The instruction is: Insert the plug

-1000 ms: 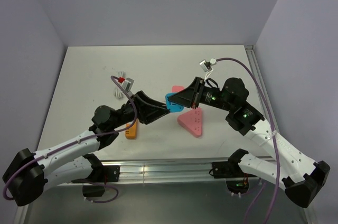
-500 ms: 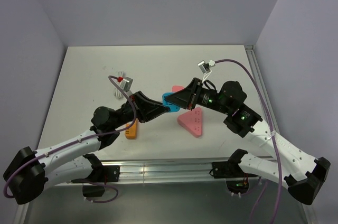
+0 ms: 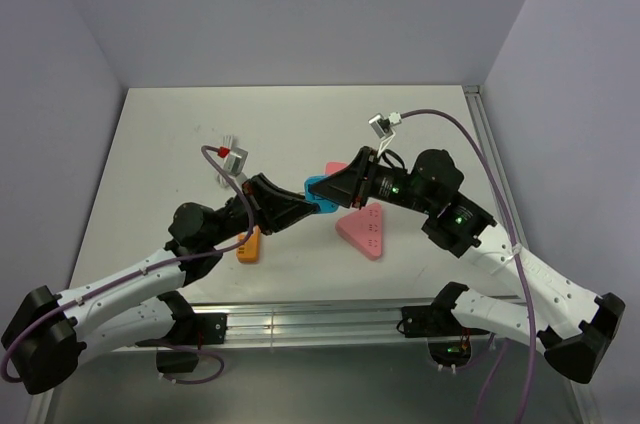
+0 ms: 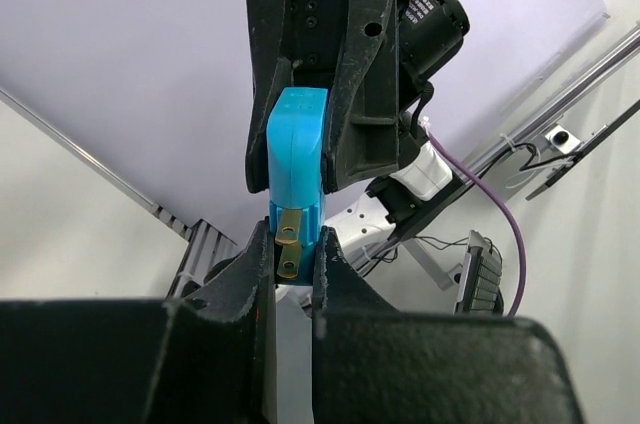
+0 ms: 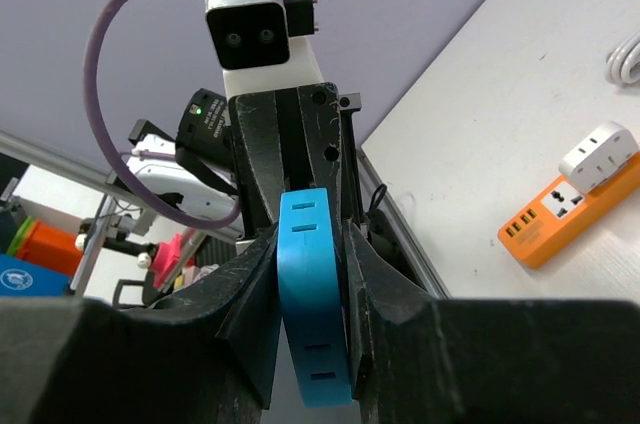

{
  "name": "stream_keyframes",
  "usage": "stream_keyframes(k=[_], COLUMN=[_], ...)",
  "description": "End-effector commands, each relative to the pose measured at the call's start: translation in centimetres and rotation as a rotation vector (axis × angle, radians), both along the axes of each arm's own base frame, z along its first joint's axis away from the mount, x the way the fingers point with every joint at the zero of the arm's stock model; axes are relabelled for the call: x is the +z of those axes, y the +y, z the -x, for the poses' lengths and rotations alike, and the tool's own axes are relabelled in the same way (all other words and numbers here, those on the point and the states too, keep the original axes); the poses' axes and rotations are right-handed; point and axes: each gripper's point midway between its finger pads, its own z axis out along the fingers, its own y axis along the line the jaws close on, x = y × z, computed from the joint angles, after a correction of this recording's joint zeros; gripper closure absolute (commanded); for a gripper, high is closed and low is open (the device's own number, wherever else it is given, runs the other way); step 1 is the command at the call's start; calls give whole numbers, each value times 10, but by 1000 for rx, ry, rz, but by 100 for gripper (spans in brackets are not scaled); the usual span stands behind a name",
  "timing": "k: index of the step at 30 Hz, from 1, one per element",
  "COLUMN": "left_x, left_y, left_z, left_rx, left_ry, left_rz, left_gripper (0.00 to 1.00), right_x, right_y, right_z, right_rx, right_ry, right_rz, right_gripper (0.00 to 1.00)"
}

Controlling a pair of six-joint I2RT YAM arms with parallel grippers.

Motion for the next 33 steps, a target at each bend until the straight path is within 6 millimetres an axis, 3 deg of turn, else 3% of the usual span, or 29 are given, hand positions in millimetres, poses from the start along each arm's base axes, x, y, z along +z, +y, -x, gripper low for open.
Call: stream_keyframes(k=[1,11,15,18,20,23,25,27,28,29,33], left_x=[20,21,24,23,23,22,18,12,8,2,-4], left_y=[2,2,3,2,1,1,-1,-1,2,3,7], left_z=[0,1,2,3,3,2,1,-7,-9,-10,-14], left_rx=[30,17,14,9,5,5,10,55,72,91,130], left_ry=[-81,-69,-75,-74,-74,-80,-73,-61,-48,-49,-58], left_rz=[24,28,32,29,28,24,0,-32,-51,-65,-107], left_gripper=[100,100,100,100,100,100,99,76,48,41,38], right_x=[7,2,0,0,-2,-5,-9,-14,-17,-19,-15], right_y=[3,4,7,10,12,14,14,10,7,4,0], right_z=[11,22,23,24,23,23,20,12,8,3,3], right_rx=[57,127,140,168,171,184,178,116,84,52,54], right_ry=[-21,-51,-49,-45,-42,-35,-31,-17,-25,-22,-35], right_rz=[17,31,34,28,34,52,75,119,141,157,147], right_gripper=[66,59,62,68,78,100,100,100,100,100,100])
